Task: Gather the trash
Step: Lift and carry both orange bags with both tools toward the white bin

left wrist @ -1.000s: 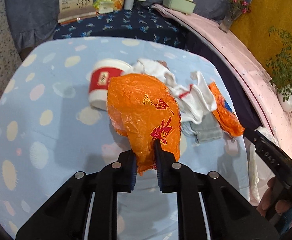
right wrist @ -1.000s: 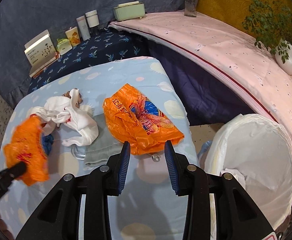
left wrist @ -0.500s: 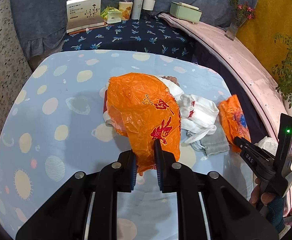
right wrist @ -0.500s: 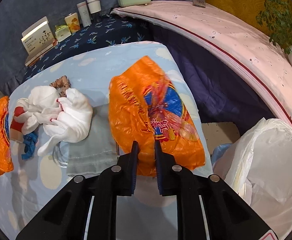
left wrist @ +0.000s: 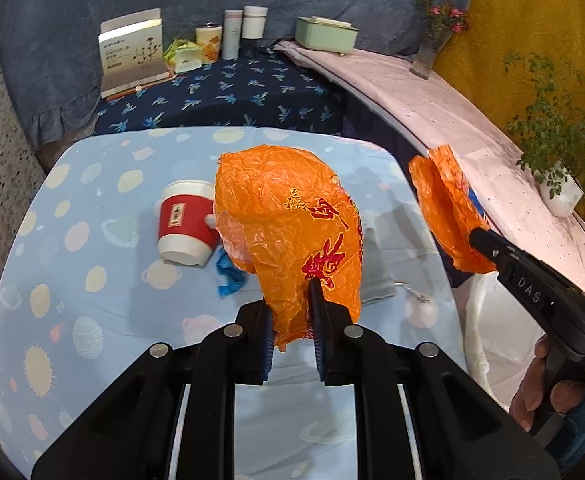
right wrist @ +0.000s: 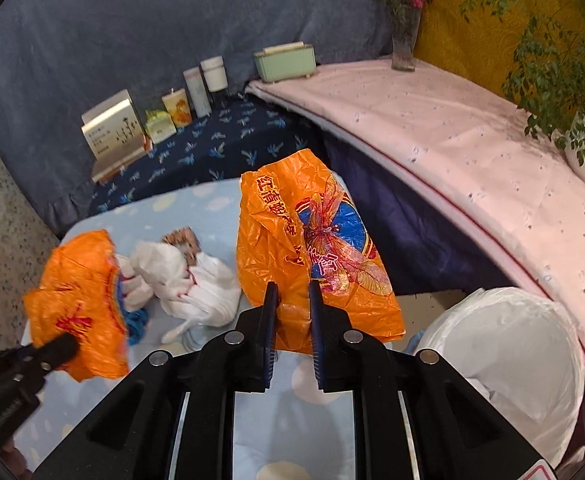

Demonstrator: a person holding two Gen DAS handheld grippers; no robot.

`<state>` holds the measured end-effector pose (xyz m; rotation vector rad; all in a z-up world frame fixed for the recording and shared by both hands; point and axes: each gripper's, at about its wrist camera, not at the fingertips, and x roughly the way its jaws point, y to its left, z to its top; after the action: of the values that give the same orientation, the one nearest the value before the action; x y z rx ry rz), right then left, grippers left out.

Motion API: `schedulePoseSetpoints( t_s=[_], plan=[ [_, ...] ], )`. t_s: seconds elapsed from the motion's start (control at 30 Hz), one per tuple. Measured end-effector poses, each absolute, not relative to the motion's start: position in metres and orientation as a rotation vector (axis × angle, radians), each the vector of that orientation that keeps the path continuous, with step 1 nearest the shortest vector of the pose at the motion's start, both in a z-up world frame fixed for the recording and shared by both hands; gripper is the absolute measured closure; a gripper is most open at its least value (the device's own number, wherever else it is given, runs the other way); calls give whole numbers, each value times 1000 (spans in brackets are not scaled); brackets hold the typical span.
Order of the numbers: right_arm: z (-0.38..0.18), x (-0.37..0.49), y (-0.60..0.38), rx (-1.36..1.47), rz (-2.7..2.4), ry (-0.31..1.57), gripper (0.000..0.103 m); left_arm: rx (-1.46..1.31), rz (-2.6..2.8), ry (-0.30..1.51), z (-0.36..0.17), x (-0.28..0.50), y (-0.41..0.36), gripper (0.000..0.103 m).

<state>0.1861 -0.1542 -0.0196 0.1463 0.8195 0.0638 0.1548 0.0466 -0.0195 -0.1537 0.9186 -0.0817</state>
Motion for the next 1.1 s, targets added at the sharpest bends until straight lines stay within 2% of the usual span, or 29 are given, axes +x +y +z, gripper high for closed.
schedulePoseSetpoints(
  t_s=[0.6,1.1],
  plan=[
    [60,103,-246,199,-71,699,89,-6,-327,844,25,122,-88,88],
    [32,56,-314,254,-203,732,89,74,-453,882,6,102,-161,88]
  ],
)
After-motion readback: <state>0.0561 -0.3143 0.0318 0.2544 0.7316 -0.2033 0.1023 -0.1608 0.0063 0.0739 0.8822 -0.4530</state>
